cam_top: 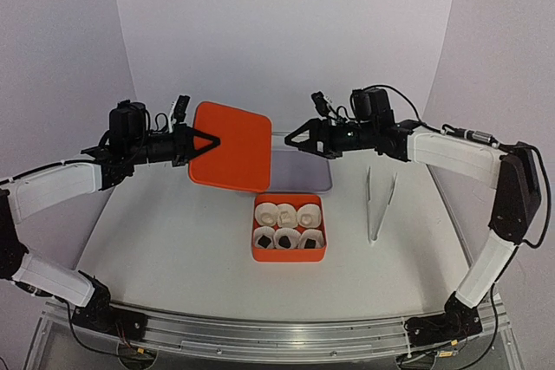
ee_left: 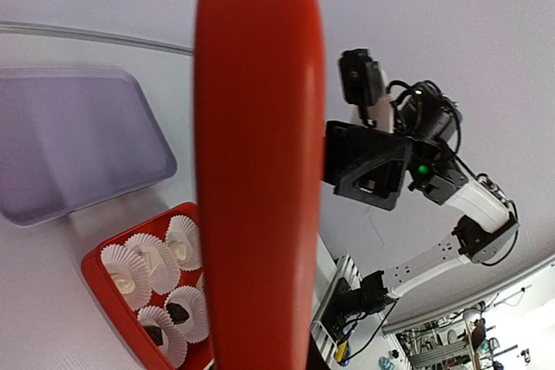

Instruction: Pack the chocolate

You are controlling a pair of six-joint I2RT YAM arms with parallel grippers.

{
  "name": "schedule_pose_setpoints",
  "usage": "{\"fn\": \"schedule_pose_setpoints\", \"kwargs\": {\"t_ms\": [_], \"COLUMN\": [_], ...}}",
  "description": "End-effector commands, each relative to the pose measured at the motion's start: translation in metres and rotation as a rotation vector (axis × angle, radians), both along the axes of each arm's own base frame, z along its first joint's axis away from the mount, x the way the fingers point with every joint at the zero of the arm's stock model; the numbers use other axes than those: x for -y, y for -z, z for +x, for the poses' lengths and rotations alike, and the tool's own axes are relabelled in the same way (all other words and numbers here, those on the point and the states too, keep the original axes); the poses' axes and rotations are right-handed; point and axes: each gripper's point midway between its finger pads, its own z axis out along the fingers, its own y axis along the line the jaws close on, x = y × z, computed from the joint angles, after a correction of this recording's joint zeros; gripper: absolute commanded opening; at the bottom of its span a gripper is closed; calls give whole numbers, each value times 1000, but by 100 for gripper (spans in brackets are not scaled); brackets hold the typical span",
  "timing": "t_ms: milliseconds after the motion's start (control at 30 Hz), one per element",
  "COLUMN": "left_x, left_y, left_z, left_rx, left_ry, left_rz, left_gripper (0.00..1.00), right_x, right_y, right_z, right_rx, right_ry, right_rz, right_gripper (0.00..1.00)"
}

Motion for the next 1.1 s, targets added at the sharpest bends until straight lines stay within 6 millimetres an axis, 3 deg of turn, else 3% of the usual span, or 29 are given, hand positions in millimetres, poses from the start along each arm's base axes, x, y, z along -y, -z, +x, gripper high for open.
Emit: {"fn": "schedule_pose_setpoints", "kwargs": {"t_ms": [0, 333, 500, 867, 900, 967, 1067], "left_x": [5, 9, 13, 20, 21, 22, 21], "left_y": [-43, -47, -44, -20, -19, -17, -8], "left_z": [-26, -26, -18, 4, 5, 7, 10], "left_rx": [120, 92, 77, 14, 12, 2, -23], "left_ry": [123, 153, 152, 112, 111, 111, 94], "left_rz": [-158, -228, -231, -185, -184, -179, -141], "left_gripper": [0, 0, 0, 2, 5, 24, 69], "right_x": [-31, -51, -65, -60, -58, -56, -52], "right_y": [-21, -32, -49, -68, -69, -70, -68], "right_z": [-14, -9, -17, -26, -27, -27, -29], "right_rx": [-169, -240, -239, -213, -212, -210, -213], "right_ry": [-146, -217, -293, -289, -284, -266, -255], "right_rz": [189, 350, 421, 467, 468, 472, 469], "right_gripper": [79, 68, 59, 12, 9, 1, 0]}}
